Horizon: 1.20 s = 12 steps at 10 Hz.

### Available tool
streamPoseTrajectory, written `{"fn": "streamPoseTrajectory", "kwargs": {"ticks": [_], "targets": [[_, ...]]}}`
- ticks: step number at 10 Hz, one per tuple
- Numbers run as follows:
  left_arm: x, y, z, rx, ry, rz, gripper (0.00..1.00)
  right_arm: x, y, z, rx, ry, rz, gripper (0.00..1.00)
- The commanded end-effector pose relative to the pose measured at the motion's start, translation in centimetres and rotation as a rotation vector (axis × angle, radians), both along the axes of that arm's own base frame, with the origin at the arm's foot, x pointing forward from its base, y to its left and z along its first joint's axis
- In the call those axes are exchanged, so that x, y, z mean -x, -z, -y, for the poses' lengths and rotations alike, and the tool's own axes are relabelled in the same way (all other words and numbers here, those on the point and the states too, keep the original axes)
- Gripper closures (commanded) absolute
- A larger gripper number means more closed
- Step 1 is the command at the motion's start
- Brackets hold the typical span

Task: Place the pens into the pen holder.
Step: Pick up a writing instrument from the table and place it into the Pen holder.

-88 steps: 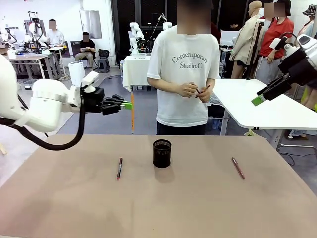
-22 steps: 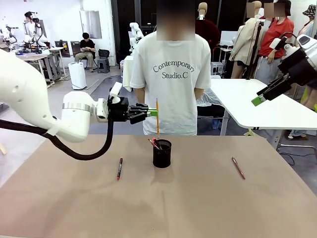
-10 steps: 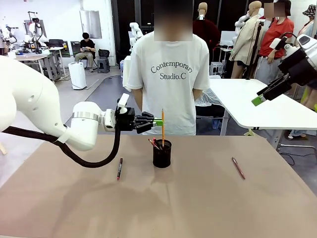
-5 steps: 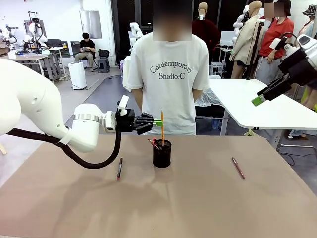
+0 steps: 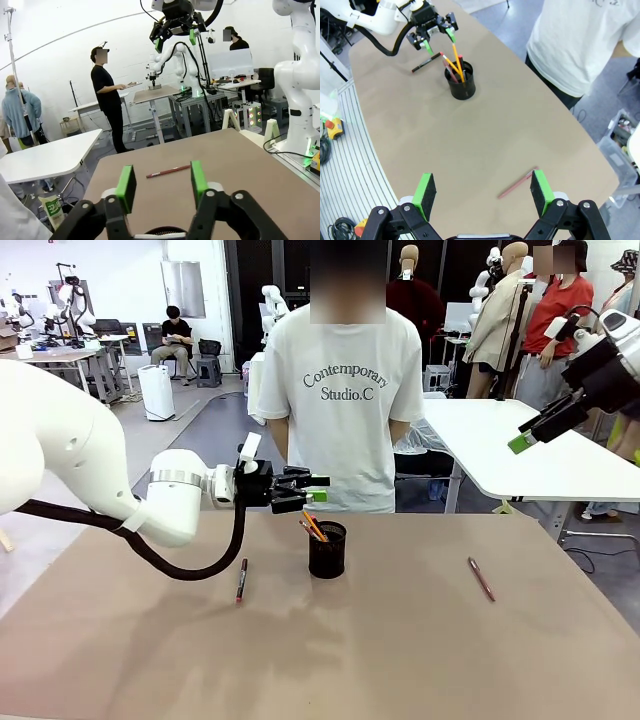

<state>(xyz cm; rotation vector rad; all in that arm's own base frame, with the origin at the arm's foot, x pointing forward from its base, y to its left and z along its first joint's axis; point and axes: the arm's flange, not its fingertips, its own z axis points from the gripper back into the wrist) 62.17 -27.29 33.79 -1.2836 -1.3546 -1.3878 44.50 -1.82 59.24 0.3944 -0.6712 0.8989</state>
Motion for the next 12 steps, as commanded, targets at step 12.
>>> {"fn": "streamPoseTrajectory", "kwargs": {"ticks": [12], "targets": [[4.6, -8.6, -7.8, -0.430, 0.058, -0.120, 0.00, 0.0, -0.1, -0.1, -0.008, -0.005, 0.005, 0.00]]}}
